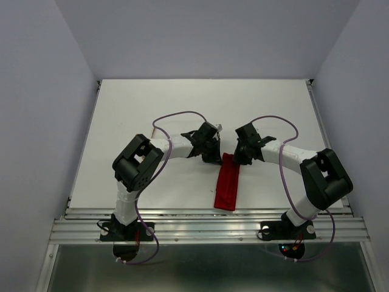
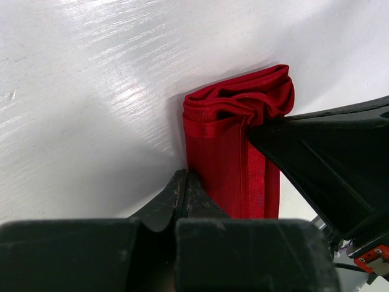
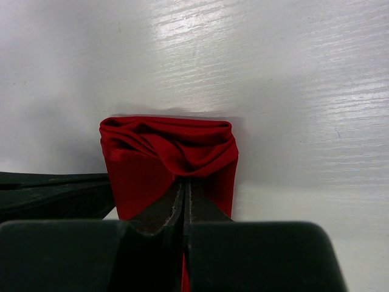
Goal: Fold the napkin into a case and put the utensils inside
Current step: Stuff the top corner of the smaller-rectangle-folded napkin into the folded napkin.
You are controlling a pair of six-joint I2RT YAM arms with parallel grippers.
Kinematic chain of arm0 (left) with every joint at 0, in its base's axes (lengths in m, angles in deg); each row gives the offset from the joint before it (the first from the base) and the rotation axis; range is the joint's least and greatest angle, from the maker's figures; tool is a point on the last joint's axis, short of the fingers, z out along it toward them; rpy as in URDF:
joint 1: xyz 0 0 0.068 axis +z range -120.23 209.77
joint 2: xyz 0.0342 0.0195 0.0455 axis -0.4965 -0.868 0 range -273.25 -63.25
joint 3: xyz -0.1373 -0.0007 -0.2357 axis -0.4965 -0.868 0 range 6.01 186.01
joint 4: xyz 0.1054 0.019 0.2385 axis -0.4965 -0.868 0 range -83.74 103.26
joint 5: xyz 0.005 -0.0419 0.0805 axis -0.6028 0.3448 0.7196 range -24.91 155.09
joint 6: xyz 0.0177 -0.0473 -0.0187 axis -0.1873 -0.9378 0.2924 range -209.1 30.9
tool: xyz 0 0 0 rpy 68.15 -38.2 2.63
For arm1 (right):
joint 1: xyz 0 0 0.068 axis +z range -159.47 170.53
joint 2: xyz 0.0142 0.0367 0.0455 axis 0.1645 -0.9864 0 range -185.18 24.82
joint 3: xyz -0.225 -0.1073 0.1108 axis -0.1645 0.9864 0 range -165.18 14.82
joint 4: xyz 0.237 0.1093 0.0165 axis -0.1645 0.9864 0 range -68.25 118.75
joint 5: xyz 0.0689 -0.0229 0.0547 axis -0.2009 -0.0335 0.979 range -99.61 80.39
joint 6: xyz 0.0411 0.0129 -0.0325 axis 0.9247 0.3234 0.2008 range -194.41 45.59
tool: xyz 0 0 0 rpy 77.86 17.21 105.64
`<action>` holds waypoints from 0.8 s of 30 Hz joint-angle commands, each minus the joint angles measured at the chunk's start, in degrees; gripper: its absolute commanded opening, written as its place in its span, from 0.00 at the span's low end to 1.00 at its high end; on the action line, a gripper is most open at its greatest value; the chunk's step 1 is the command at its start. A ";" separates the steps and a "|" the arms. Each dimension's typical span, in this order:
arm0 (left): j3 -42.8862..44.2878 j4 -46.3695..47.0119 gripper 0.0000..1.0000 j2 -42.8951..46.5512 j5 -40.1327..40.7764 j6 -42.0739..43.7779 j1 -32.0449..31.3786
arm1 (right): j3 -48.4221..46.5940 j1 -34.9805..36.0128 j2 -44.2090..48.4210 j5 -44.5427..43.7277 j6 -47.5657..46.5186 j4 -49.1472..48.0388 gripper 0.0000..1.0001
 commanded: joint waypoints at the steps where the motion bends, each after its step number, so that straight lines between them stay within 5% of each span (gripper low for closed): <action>1: 1.96 0.68 0.00 4.11 -1.42 0.13 -0.45 | -2.08 0.58 0.98 -0.85 -0.20 0.94 0.01; 24: 1.34 -2.39 0.00 6.05 3.39 0.66 -1.94 | -1.99 0.58 1.24 -0.76 -0.11 0.84 0.01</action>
